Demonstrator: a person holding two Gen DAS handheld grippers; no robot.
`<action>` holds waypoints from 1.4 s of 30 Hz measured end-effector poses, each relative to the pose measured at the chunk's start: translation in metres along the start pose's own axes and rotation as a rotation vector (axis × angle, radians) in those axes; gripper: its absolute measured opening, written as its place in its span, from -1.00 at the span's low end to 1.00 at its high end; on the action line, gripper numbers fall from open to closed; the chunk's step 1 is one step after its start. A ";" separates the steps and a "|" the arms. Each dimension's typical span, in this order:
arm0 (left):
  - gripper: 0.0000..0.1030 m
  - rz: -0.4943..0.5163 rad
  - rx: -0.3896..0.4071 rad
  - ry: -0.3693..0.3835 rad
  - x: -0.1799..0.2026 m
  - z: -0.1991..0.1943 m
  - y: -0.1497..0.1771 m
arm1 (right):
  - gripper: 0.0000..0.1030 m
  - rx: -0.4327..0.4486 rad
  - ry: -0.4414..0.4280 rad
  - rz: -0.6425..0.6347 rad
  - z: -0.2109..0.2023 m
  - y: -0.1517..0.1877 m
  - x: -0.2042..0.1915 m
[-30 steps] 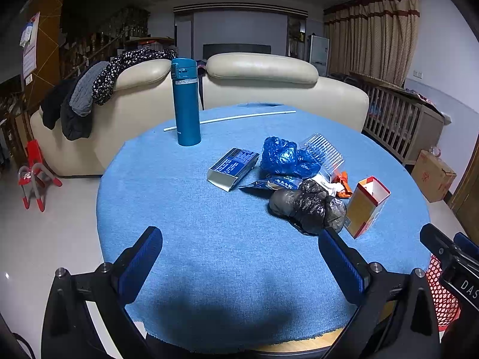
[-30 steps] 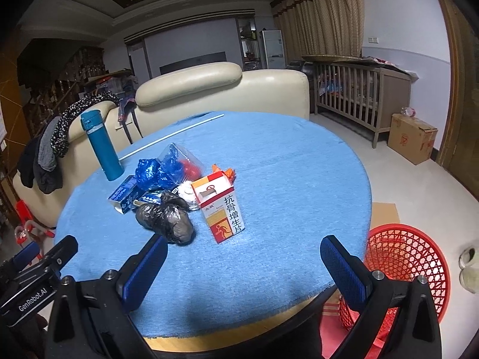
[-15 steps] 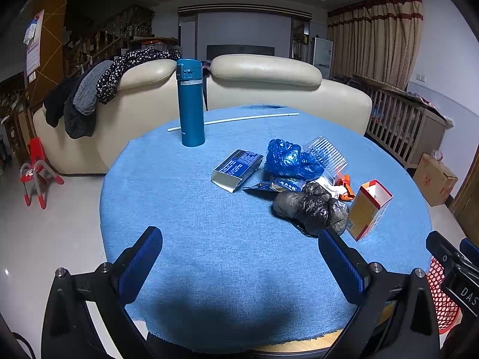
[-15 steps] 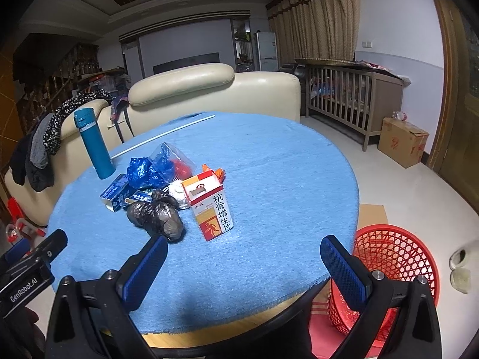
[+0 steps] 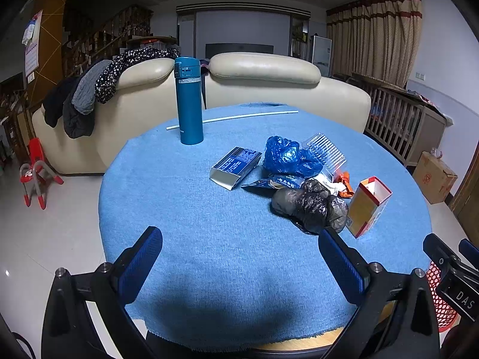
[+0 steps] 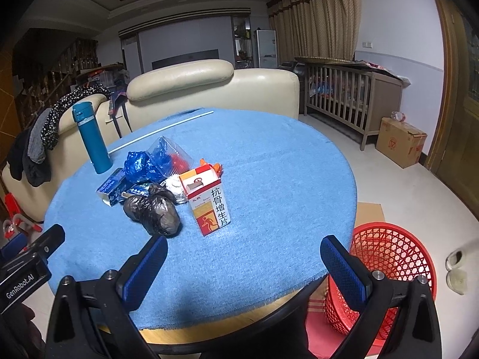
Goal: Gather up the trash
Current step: 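Move both tools toward the pile of trash on the table, then grasp the red-and-white medicine box with the right tool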
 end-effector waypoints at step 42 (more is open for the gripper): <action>1.00 -0.023 -0.172 -0.028 -0.013 0.059 0.018 | 0.75 -0.149 -0.272 -0.112 0.150 -0.045 -0.027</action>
Point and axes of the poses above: each gripper's, at about its wrist camera, not at the fingertips, and z roughly the way its jaws point, x to its right, y to its underside, the point moved 1 cm from there along z, roughly the way its jaws point, and after that the axes turned 1 degree about x, right-handed, at the moved point
